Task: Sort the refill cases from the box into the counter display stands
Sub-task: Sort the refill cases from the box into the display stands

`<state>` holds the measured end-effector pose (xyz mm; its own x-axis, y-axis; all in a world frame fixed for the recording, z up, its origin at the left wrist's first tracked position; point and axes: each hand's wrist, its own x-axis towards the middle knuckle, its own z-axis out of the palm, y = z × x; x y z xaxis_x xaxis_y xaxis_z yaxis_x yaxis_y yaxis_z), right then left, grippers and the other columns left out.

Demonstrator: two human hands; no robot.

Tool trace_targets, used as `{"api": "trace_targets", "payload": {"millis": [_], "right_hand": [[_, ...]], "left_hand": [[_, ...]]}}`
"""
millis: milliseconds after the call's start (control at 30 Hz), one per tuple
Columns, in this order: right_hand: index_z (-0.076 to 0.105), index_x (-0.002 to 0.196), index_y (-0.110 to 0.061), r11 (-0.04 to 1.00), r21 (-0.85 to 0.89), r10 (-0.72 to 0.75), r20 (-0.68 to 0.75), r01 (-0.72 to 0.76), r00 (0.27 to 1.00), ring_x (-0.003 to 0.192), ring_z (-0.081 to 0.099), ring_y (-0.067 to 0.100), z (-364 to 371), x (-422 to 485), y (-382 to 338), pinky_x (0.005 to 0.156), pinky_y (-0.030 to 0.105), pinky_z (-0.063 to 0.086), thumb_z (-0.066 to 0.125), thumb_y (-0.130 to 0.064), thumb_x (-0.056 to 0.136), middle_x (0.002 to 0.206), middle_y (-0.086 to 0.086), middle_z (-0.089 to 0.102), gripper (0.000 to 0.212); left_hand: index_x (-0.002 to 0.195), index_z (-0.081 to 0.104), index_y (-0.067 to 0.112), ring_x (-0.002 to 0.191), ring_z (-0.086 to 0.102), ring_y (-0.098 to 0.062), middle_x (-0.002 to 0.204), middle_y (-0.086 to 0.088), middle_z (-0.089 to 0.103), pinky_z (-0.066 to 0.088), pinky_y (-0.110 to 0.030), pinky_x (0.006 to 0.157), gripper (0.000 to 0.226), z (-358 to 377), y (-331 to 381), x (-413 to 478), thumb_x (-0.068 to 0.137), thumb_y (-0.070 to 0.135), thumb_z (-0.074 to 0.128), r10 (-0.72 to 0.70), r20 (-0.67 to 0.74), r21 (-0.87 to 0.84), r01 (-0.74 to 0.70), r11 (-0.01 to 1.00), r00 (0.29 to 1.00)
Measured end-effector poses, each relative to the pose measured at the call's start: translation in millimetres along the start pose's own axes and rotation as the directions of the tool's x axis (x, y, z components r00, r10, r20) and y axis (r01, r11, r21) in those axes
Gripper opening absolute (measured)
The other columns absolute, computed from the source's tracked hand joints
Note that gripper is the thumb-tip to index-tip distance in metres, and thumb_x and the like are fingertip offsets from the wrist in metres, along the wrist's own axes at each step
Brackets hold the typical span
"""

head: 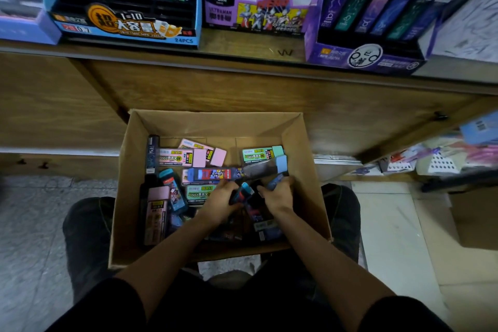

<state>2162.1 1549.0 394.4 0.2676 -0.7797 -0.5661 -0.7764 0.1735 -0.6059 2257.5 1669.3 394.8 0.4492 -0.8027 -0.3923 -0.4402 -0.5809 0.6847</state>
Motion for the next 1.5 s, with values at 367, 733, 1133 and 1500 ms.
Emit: {"api": "trace_targets", "payload": {"millis": [367, 733, 1133, 1500], "right_hand": [[0.04, 0.138, -0.015, 0.725, -0.466, -0.292, 0.459, 0.507, 0.839, 0.125, 0.045, 0.028, -34.3, 9.0, 4.4, 0.102, 0.032, 0.036, 0.044, 0.001, 0.09, 0.136, 0.015, 0.047, 0.05], [0.052, 0.108, -0.011, 0.476, -0.578, -0.452, 0.486, 0.663, 0.748, 0.11, 0.044, 0.022, -39.2, 15.8, 4.3, 0.09, 0.031, 0.038, 0.057, -0.033, 0.09, 0.118, 0.009, 0.046, 0.028], [0.05, 0.109, -0.008, 0.814, -0.223, -0.479, 0.267, 0.537, 0.836, 0.095, 0.061, 0.023, -40.1, 7.7, -47.9, 0.082, 0.035, 0.049, 0.059, -0.018, 0.091, 0.106, 0.011, 0.062, 0.022], [0.046, 0.091, -0.016, 0.791, 0.502, -0.586, 0.455, 0.35, 0.67, 0.044, 0.043, 0.012, -49.8, -86.7, -114.9, 0.039, 0.021, 0.032, 0.056, -0.017, 0.093, 0.065, 0.0, 0.058, 0.01]], "left_hand": [[0.12, 0.051, 0.012, 0.117, 0.043, -0.025, 0.127, -0.01, 0.048, 0.037, -0.035, 0.095, 0.058, 7.1, -0.9, 3.9, 0.08, 0.052, 0.064, -0.157, 0.033, 0.339, 0.137, 0.931, 0.987], [0.11, 0.046, 0.008, 0.097, 0.054, -0.024, 0.108, -0.013, 0.058, 0.043, -0.032, 0.08, 0.029, -6.8, -3.5, -6.1, 0.09, 0.022, 0.061, -0.116, 0.017, 0.005, 0.116, 0.993, 0.993], [0.104, 0.048, 0.005, 0.064, 0.055, -0.014, 0.081, -0.007, 0.058, 0.048, -0.02, 0.057, 0.009, -61.3, 4.3, -23.3, 0.096, 0.008, 0.047, -0.266, -0.071, -0.78, 0.113, 0.615, 0.961], [0.113, 0.052, 0.014, 0.092, 0.066, -0.022, 0.098, -0.007, 0.067, 0.054, -0.037, 0.082, 0.051, -113.5, 77.5, -48.4, 0.069, 0.031, 0.071, -0.168, -0.336, -0.88, -0.245, 0.406, 0.927]]}}
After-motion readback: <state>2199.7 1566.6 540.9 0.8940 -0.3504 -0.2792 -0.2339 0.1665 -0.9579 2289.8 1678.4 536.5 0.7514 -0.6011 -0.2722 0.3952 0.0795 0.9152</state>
